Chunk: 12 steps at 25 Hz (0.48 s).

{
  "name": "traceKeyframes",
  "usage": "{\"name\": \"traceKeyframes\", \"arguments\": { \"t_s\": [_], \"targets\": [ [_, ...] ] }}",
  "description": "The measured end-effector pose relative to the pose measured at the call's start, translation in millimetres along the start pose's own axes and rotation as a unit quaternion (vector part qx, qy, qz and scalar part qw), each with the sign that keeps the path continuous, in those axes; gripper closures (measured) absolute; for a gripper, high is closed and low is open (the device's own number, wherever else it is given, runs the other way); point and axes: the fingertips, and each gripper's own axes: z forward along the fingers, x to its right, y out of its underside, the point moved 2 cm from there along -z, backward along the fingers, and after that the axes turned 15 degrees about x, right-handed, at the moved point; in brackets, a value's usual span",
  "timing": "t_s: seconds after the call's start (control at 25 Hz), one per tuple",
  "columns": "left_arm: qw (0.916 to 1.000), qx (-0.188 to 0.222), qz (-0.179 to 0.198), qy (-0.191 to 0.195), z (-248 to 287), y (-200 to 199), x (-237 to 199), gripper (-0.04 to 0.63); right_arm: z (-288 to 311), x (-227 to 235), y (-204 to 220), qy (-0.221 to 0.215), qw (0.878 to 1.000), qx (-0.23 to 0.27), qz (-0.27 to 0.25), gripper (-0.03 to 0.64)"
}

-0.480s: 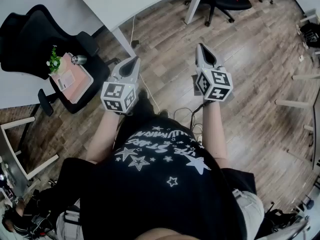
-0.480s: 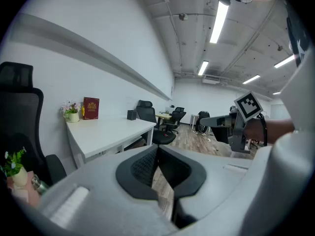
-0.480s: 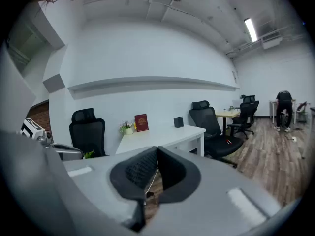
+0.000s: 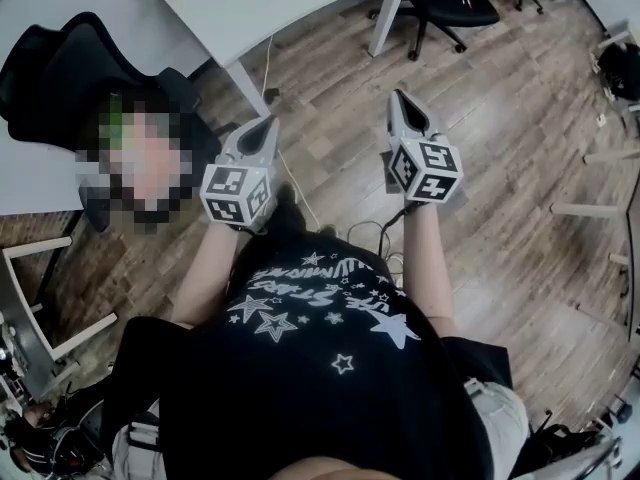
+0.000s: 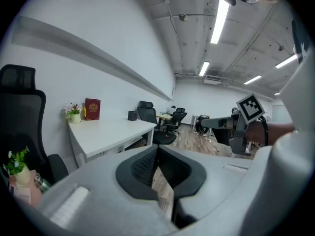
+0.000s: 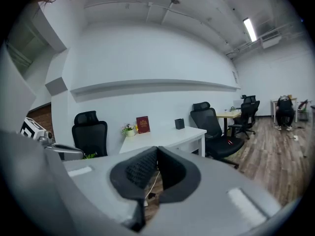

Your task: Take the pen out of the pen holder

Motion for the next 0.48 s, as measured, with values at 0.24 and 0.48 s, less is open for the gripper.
{"name": "traceKeyframes", "arguments": {
  "t_s": [0.24,0.48],
  "targets": [
    [0.9999,0.005,0.011,-0.007,-4,-4,7,0.584,-13,6,0,-0.004,1.000,0.003,0.001,0.612],
    [0.9998,0.002,0.015,-0.011,4,-2,2,0.584,-10,13,-3,-0.007,1.000,0.024,0.012,0.588]
  ]
}}
